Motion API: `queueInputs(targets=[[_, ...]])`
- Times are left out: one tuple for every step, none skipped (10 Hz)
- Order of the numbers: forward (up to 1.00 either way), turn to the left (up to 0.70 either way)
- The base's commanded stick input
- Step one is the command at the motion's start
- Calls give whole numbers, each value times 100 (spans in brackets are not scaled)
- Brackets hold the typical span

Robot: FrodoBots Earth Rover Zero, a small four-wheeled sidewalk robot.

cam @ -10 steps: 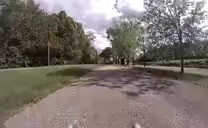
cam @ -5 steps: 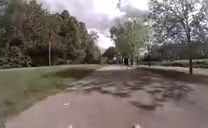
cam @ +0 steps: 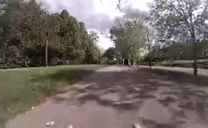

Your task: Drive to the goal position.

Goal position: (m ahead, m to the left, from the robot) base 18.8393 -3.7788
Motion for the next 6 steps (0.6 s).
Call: queueInputs(targets=[[100, 0], [100, 0], [100, 0], [100, 0], [100, 0], [100, 0]])
